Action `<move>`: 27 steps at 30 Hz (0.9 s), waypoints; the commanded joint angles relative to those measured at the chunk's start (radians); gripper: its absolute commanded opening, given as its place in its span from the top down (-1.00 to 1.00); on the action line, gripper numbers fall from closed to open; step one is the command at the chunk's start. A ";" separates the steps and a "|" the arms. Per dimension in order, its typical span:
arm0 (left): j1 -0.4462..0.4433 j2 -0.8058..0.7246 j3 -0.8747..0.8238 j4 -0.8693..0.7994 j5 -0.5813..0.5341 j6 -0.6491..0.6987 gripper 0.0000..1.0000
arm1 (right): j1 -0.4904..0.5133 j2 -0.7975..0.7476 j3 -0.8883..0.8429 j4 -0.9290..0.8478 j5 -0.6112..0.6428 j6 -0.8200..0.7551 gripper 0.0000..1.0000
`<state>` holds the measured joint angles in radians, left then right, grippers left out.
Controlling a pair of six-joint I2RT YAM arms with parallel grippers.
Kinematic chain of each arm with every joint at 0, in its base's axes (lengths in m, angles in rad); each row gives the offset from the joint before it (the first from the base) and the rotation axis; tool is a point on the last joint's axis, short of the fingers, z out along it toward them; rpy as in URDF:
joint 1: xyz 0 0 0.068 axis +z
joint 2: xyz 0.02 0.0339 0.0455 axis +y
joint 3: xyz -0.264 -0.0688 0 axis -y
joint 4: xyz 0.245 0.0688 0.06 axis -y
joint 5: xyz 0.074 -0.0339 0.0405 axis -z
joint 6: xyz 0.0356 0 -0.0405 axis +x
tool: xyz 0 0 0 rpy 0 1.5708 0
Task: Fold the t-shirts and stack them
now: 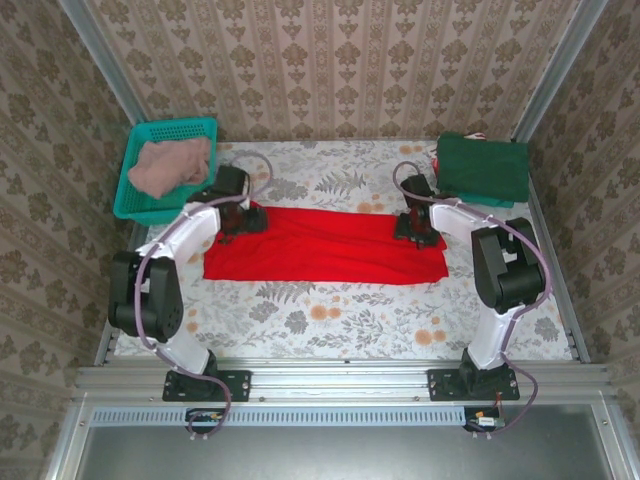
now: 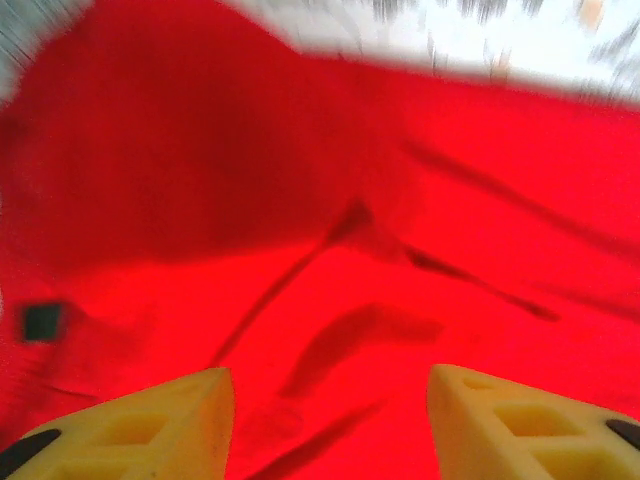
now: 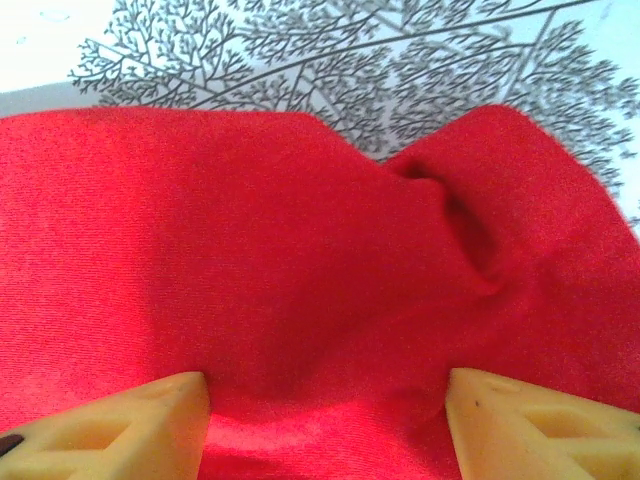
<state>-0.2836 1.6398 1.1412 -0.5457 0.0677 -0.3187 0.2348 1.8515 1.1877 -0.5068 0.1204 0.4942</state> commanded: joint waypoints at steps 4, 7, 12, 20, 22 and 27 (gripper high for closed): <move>0.014 0.011 -0.203 0.070 0.024 -0.092 0.05 | 0.002 -0.076 -0.138 -0.023 0.078 0.084 -0.35; 0.024 0.007 -0.256 0.066 0.043 -0.098 0.05 | 0.001 -0.160 -0.183 -0.054 0.114 0.082 -0.36; 0.025 -0.016 -0.249 0.063 0.035 -0.101 -0.01 | -0.003 -0.172 -0.148 -0.035 0.123 0.053 -0.40; 0.015 0.011 -0.198 0.066 0.043 -0.085 -0.02 | -0.016 0.075 0.048 -0.058 0.128 0.015 -0.10; 0.016 0.020 -0.197 0.070 0.046 -0.084 -0.01 | -0.027 0.108 0.073 -0.074 0.120 0.013 0.17; 0.017 0.033 -0.203 0.072 0.043 -0.079 0.01 | -0.035 0.069 0.088 -0.085 0.121 0.003 0.54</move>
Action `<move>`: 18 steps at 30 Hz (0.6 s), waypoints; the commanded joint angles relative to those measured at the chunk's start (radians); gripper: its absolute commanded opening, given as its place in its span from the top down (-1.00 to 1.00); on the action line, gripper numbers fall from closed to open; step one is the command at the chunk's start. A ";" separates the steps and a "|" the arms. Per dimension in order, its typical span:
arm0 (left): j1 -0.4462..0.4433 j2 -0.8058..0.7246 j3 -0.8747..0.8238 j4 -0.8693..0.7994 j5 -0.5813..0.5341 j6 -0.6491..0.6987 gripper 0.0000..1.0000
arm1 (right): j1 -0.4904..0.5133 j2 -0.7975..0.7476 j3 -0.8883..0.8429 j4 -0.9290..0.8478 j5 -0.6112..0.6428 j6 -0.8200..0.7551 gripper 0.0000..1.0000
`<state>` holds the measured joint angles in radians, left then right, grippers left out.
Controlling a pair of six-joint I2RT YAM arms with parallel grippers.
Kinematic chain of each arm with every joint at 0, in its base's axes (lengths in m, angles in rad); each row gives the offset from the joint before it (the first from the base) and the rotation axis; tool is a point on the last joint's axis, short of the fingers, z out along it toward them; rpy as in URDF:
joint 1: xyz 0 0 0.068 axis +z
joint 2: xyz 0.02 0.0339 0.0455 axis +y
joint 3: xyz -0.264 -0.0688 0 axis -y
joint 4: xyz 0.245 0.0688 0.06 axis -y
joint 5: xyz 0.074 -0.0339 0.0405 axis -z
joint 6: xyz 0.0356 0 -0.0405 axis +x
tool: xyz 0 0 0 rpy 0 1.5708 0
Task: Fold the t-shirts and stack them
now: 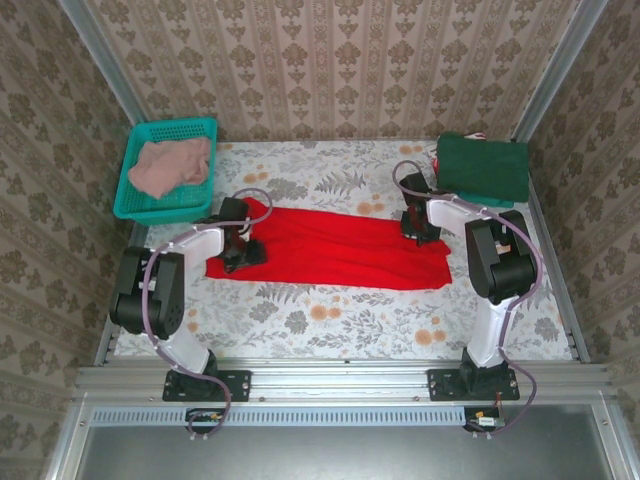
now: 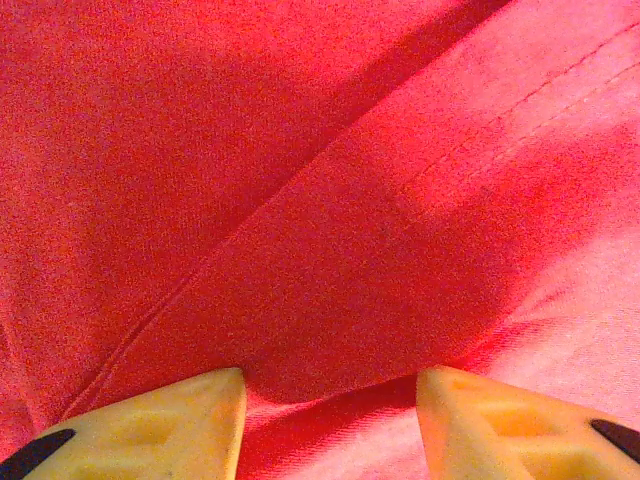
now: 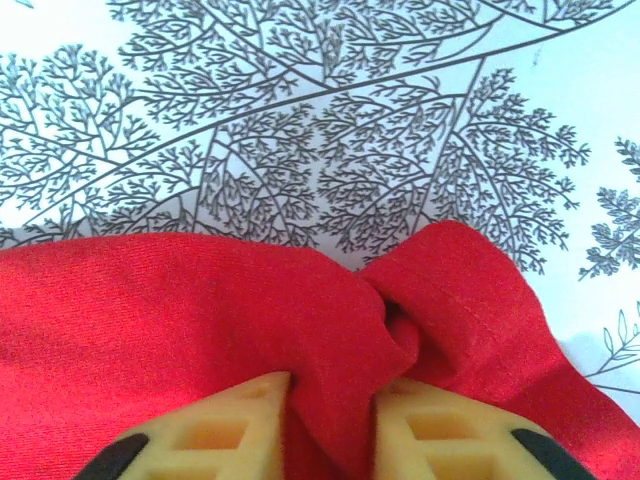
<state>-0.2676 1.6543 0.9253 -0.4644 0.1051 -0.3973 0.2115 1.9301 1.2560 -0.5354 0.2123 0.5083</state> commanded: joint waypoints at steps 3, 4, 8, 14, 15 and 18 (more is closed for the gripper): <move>0.008 0.020 0.007 -0.008 0.003 0.007 0.03 | -0.011 -0.040 0.065 -0.108 0.038 -0.040 0.56; 0.010 0.021 0.006 -0.009 0.001 0.011 0.04 | -0.011 -0.050 0.084 -0.128 0.047 -0.051 0.55; 0.018 0.024 -0.004 -0.004 0.002 0.024 0.06 | -0.024 -0.055 0.132 -0.167 0.053 -0.091 0.49; 0.024 0.022 -0.011 -0.007 0.003 0.042 0.09 | -0.052 0.002 0.154 -0.166 0.006 -0.120 0.73; 0.026 0.022 -0.012 -0.008 0.002 0.043 0.09 | -0.053 0.010 0.154 -0.164 0.000 -0.122 0.60; 0.030 0.020 -0.012 -0.011 0.002 0.046 0.10 | -0.052 0.037 0.155 -0.147 -0.037 -0.129 0.43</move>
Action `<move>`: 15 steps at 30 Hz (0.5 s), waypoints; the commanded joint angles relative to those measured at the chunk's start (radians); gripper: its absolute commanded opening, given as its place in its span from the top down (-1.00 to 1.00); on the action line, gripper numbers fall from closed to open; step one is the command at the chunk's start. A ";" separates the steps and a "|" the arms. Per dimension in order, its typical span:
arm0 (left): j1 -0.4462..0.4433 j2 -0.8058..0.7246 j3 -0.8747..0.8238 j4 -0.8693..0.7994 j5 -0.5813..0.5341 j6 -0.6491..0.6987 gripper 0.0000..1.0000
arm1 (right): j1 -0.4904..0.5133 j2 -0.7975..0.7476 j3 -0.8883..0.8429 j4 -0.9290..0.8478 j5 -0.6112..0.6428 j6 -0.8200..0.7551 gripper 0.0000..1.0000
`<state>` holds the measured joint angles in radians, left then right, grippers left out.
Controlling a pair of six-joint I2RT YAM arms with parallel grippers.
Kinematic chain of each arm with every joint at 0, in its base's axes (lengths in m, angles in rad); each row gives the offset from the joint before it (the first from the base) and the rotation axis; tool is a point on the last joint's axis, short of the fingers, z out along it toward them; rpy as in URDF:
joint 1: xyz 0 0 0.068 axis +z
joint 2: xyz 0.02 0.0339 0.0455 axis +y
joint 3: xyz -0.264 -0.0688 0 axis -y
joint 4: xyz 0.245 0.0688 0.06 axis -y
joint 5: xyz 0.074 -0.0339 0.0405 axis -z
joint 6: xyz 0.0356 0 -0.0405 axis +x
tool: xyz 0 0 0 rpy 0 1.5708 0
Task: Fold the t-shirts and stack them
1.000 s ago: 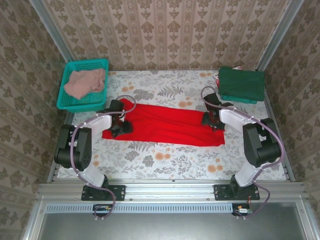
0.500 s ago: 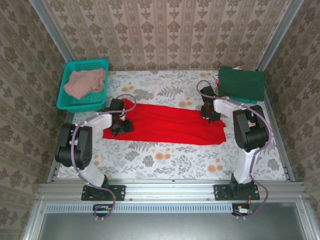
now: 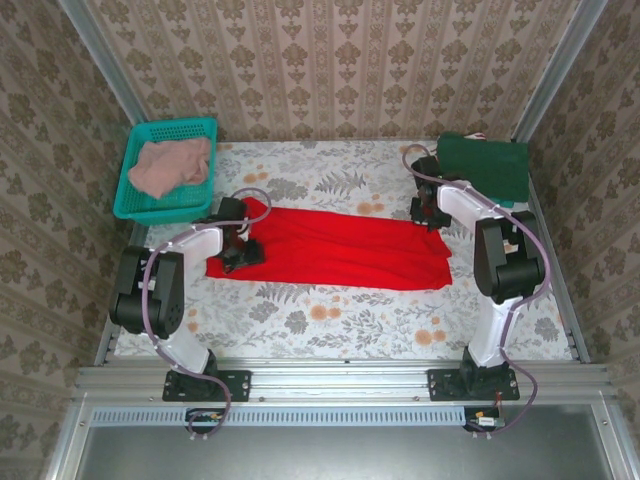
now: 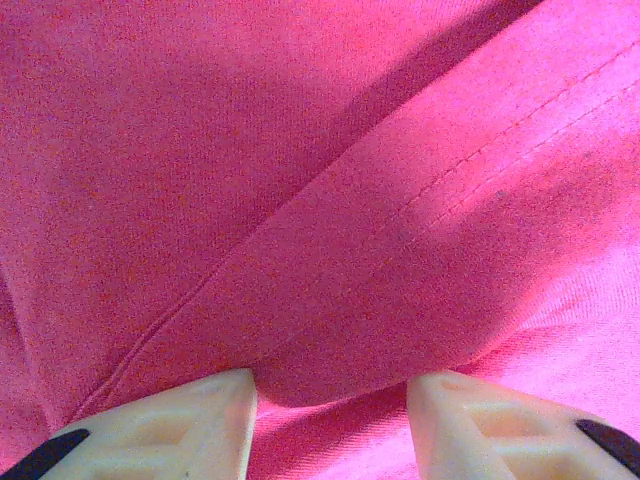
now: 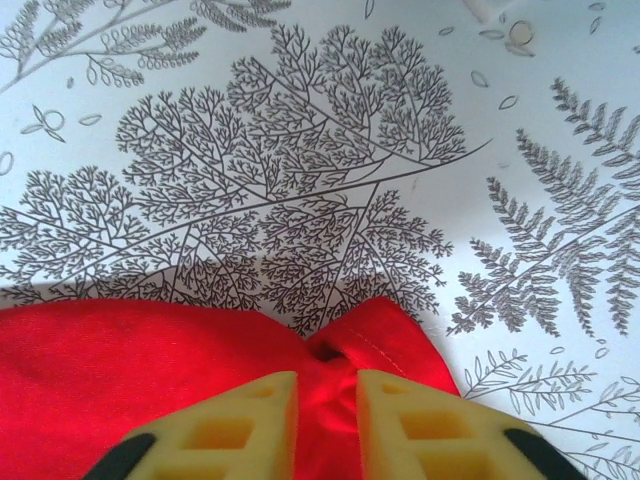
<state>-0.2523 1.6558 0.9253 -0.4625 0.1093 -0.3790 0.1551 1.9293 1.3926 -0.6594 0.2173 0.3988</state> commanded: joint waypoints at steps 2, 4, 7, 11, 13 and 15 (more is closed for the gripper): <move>0.017 0.016 -0.011 -0.013 -0.002 0.029 0.10 | 0.004 0.049 0.013 0.001 -0.081 -0.024 0.41; 0.018 0.016 -0.011 -0.012 -0.002 0.030 0.11 | 0.004 0.057 0.009 0.018 -0.097 -0.020 0.41; 0.018 0.023 -0.009 -0.009 0.002 0.029 0.13 | 0.003 0.066 0.003 0.038 -0.109 -0.020 0.51; 0.018 0.026 -0.004 -0.010 0.004 0.032 0.15 | 0.002 0.059 0.006 0.028 -0.085 -0.018 0.84; 0.018 0.027 -0.003 -0.013 0.003 0.034 0.17 | -0.002 0.041 0.005 0.027 -0.077 -0.019 1.00; 0.018 0.027 -0.005 -0.014 0.002 0.035 0.18 | -0.005 0.020 0.006 0.013 -0.063 -0.022 1.00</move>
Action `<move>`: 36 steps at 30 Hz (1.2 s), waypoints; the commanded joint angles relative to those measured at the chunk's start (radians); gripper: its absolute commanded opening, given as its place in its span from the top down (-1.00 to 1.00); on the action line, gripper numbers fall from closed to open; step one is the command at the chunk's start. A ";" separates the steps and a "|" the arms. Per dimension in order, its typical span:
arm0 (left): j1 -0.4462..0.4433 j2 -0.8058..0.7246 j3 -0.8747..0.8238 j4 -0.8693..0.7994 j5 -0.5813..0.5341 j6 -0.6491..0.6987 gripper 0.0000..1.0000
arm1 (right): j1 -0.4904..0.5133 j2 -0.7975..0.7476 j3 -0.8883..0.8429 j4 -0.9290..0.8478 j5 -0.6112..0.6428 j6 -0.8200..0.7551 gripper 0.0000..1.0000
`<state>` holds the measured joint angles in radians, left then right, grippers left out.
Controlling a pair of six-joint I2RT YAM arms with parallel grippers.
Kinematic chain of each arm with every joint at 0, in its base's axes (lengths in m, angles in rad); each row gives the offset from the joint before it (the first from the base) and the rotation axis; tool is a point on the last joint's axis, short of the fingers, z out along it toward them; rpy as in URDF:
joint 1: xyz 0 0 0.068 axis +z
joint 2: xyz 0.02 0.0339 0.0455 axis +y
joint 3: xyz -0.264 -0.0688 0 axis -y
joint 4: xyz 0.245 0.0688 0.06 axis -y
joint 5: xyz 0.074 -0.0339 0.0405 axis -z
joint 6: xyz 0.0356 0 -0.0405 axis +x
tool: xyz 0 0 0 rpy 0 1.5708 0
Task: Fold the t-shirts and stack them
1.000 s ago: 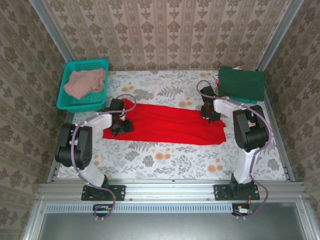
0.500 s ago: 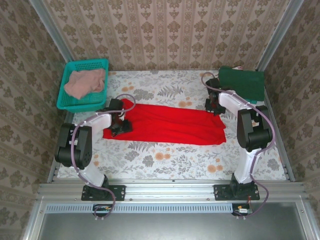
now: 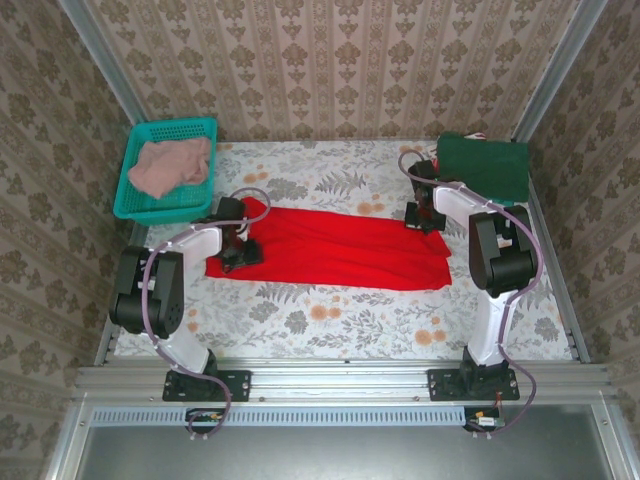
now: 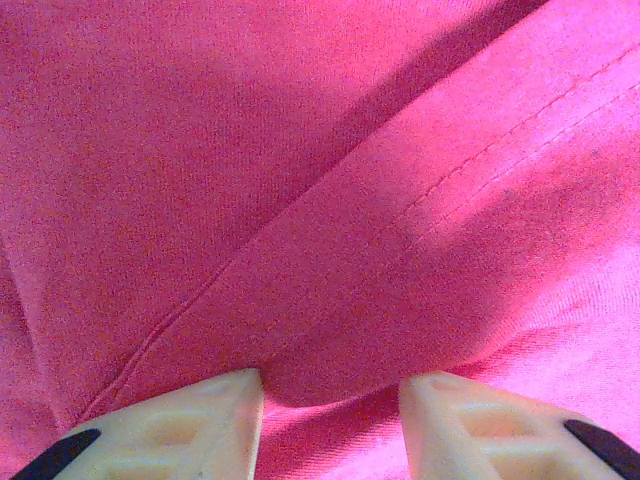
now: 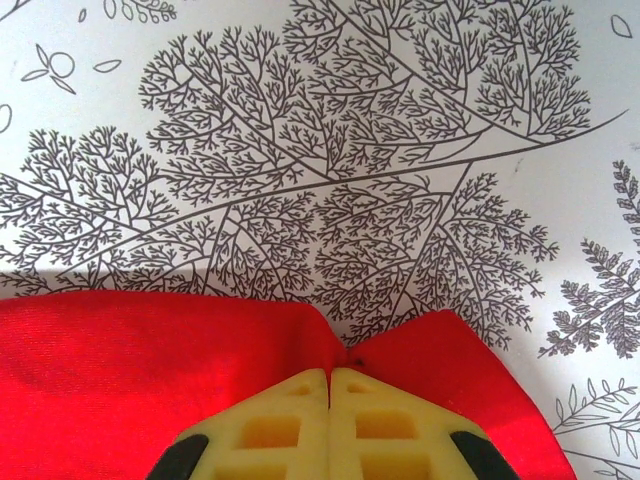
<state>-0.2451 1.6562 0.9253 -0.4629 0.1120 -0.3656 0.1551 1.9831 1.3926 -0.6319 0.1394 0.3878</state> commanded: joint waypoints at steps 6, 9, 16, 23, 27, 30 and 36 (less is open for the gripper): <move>0.011 0.034 -0.006 -0.010 -0.002 0.030 0.22 | -0.029 -0.092 0.071 -0.110 0.041 -0.021 1.00; 0.012 0.041 -0.009 -0.003 -0.001 0.037 0.23 | -0.056 -0.052 0.134 -0.151 0.025 -0.029 1.00; 0.010 0.049 -0.019 0.013 0.009 0.060 0.28 | -0.097 0.130 0.288 -0.219 -0.024 -0.051 0.97; 0.005 0.047 -0.019 0.013 0.028 0.073 0.30 | -0.105 0.193 0.401 -0.271 0.039 -0.058 0.42; -0.019 -0.006 0.008 -0.028 0.013 0.055 0.30 | -0.053 0.002 0.258 -0.197 0.120 -0.045 0.25; -0.054 -0.075 0.052 -0.075 -0.053 -0.003 0.21 | 0.012 -0.133 0.064 -0.056 0.074 -0.018 0.07; -0.112 -0.164 0.108 -0.035 -0.150 -0.091 -0.24 | 0.058 -0.114 -0.148 0.065 0.002 0.070 0.11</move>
<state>-0.3431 1.5368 0.9993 -0.5083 0.0353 -0.3969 0.2264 1.7981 1.3182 -0.6304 0.1665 0.3965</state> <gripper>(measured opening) 0.604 0.454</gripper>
